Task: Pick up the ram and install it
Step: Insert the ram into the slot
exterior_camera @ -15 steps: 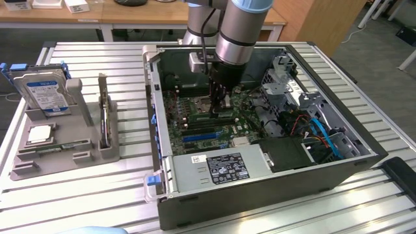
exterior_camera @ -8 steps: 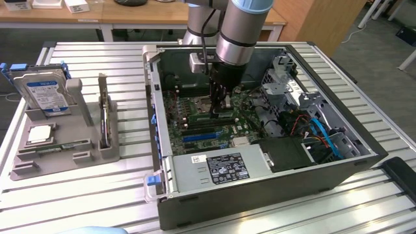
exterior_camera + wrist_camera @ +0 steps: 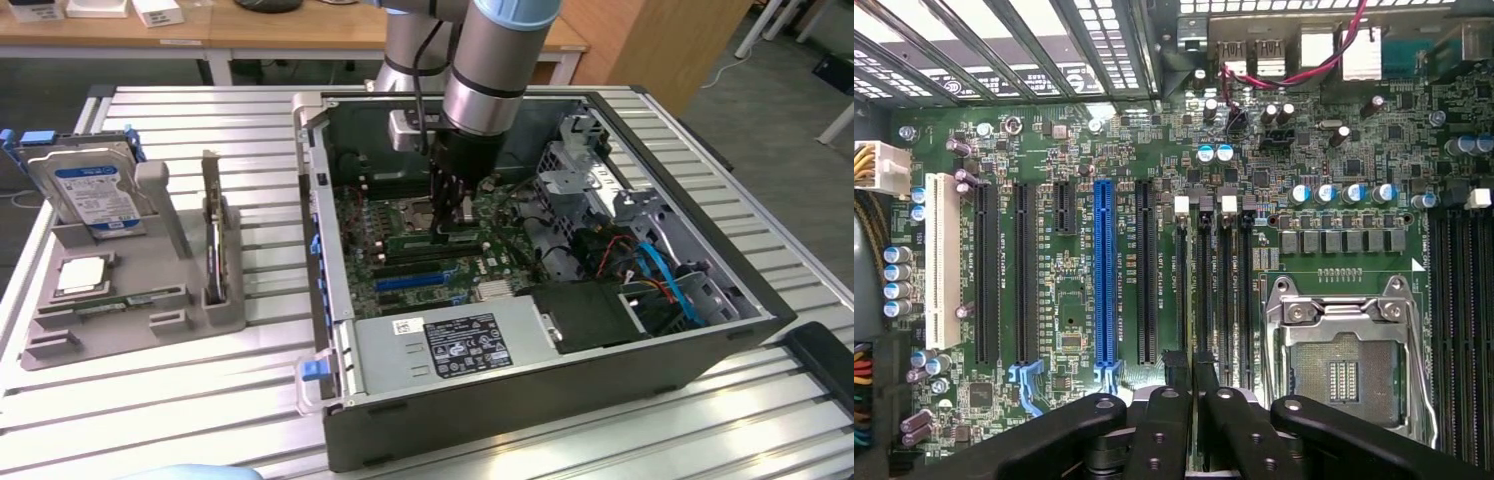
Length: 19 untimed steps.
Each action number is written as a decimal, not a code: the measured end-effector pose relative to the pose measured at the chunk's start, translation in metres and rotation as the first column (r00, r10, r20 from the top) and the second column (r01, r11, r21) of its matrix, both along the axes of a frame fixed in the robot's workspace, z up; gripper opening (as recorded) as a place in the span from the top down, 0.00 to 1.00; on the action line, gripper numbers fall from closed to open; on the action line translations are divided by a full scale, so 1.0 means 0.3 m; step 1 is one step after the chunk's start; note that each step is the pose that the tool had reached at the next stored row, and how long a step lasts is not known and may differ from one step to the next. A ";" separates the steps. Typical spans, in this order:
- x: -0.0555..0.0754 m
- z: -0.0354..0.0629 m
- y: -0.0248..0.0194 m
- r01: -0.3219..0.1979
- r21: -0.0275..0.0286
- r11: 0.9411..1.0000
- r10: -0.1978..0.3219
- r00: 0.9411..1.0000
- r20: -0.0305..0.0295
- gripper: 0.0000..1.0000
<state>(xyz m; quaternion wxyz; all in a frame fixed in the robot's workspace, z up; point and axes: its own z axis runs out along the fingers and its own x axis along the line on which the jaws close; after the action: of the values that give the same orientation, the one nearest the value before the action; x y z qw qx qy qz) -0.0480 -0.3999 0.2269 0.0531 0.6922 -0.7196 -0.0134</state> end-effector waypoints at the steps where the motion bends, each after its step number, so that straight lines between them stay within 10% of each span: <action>1: 0.000 0.000 0.000 0.000 0.000 1.000 0.000 1.000 0.000 0.87; 19: 0.001 0.000 -0.001 -0.014 -0.001 1.000 0.014 1.000 -0.001 0.87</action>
<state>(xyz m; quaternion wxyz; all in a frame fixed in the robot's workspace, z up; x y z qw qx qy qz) -0.0478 -0.4001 0.2269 0.0542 0.6971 -0.7148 -0.0131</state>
